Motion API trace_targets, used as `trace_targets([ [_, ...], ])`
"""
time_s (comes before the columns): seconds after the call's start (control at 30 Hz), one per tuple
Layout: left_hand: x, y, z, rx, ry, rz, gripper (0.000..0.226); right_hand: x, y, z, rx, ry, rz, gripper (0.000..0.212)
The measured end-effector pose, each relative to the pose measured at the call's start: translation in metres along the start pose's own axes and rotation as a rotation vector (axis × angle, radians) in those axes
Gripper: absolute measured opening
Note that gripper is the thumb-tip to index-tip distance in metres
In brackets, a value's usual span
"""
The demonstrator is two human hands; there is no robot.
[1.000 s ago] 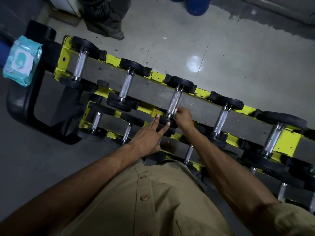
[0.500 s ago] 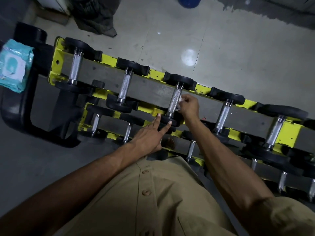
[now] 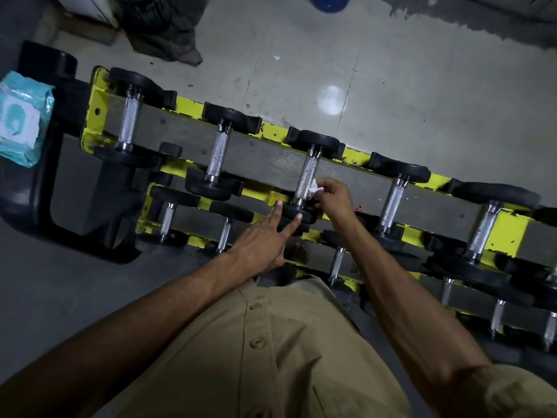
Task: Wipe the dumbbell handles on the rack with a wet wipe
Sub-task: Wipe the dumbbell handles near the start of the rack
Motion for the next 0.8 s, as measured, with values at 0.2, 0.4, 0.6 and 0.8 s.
trace_targets([
  [0.2, 0.002, -0.001, -0.004, -0.012, -0.002, 0.021, 0.097, -0.005, -0.001, 0.001, -0.007, 0.086, -0.028, 0.025],
  [0.4, 0.002, -0.004, -0.002, -0.008, -0.009, 0.029, 0.095, 0.007, 0.019, 0.015, 0.005, -0.181, 0.029, 0.019],
  [0.6, 0.001, -0.006, -0.002, 0.007, -0.019, 0.035, 0.097, -0.02, 0.008, 0.002, -0.173, -0.105, 0.162, 0.014],
  [0.8, 0.001, -0.007, -0.001, 0.024, -0.018, 0.037, 0.098, -0.005, -0.003, -0.004, -0.137, 0.012, 0.093, 0.006],
])
Point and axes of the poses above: each hand's wrist, its own x-axis towards the middle knuckle, its own z-axis out of the back of the hand, y = z × x, the point moved 8 cm from there along x, towards the middle knuckle, and after that the axes turned 9 degrees about x, right-handed, at the moved point
